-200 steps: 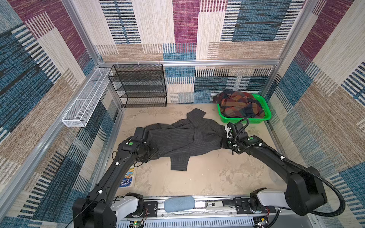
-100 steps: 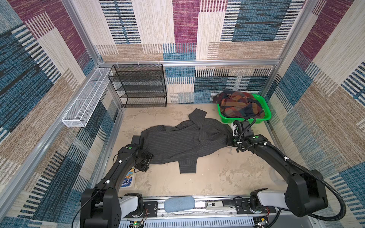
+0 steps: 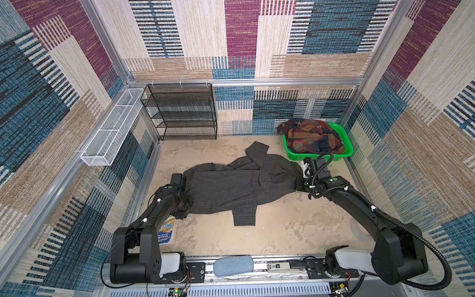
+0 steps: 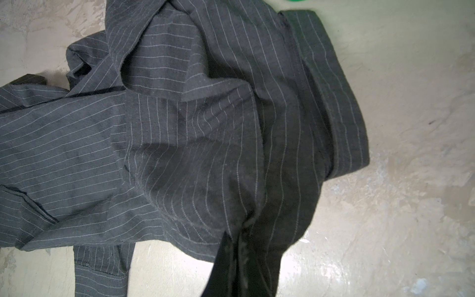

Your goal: Fold and stack the long sleeve shirts

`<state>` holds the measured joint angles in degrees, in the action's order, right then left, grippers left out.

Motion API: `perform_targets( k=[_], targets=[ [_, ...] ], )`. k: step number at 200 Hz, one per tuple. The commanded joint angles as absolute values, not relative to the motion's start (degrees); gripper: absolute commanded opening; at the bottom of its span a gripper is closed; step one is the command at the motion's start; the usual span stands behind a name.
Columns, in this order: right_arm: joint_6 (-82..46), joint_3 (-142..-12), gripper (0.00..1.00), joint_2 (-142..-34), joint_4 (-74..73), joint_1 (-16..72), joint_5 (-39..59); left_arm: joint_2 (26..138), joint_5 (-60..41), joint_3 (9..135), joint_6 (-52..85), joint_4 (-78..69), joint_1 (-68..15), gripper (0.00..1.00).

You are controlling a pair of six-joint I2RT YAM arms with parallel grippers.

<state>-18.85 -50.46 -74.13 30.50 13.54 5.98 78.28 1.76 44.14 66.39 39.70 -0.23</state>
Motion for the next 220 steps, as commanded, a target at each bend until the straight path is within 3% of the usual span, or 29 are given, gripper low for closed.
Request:
perform_targets(
  k=[1,23,45,56,70,107,145,220],
  targets=[
    [-19.7,-50.2,0.00,-73.8,29.1,13.6,6.3,80.8,2.9,44.8,63.8,38.0,-0.1,0.36],
    [-20.0,-49.7,0.00,-73.8,28.6,13.6,6.6,83.1,2.3,44.7,62.9,36.2,-0.1,0.35],
    [-20.4,-49.1,0.00,-73.8,27.8,13.6,7.5,84.7,3.0,45.1,62.2,35.2,-0.1,0.27],
    [-20.7,-48.8,0.00,-73.7,27.2,13.6,8.0,85.3,3.3,45.3,61.6,35.2,0.0,0.19],
    [-20.8,-48.6,0.00,-73.4,26.6,13.6,8.6,85.4,3.6,45.5,61.1,35.4,-0.1,0.00],
    [-19.8,-51.1,0.00,-72.3,24.3,13.6,12.0,81.7,4.8,49.4,58.7,38.5,0.0,0.00],
    [-17.1,-61.0,0.00,-75.7,21.9,13.5,14.8,78.8,5.3,61.5,53.9,42.1,0.2,0.00],
    [-15.1,-99.9,0.00,-98.4,19.8,8.7,25.0,97.6,-1.5,107.6,47.7,48.2,3.7,0.00]
  ],
)
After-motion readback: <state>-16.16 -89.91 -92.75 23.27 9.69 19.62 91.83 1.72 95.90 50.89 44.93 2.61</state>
